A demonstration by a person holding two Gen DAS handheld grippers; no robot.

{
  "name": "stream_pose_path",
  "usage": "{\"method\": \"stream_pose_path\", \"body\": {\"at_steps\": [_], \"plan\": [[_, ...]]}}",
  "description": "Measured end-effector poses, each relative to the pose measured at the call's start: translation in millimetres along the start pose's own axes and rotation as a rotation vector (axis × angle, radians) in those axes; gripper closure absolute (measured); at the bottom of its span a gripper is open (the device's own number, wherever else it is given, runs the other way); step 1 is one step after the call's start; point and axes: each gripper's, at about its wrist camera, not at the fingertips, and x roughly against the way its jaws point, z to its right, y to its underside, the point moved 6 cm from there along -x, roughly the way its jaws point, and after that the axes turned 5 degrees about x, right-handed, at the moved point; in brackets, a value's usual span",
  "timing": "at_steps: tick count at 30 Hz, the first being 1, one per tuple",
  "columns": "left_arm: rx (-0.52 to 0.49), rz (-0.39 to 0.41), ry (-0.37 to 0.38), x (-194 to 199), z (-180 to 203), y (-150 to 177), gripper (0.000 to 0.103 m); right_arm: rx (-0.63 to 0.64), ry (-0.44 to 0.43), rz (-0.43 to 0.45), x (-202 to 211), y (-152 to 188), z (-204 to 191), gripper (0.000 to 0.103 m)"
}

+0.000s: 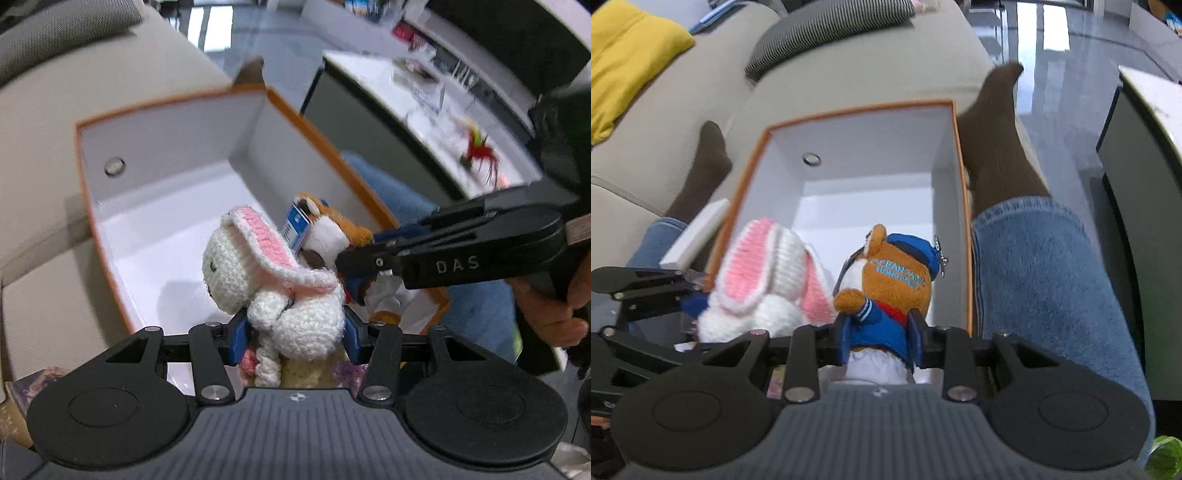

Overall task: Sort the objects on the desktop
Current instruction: 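Carry the bunny with the left tool while the right tool carries the bear toward the orange box, then lower the bunny into the box and open the left tool while the right tool releases the bear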

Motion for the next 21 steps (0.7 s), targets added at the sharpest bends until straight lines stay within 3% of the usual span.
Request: {"method": "stream_pose_path", "body": {"at_steps": [9,18,21], "plan": [[-0.053,-0.102,-0.005,-38,6,8,0.046,0.028,0.025,-0.077,-26,11,10,0.069],[-0.048,-0.120,0.034,-53,10,11,0.046,0.104,0.088,-0.140,-27,15,10,0.062],[-0.055,-0.120,0.040,-54,11,12,0.045,0.113,0.073,-0.145,-17,16,10,0.061]]}}
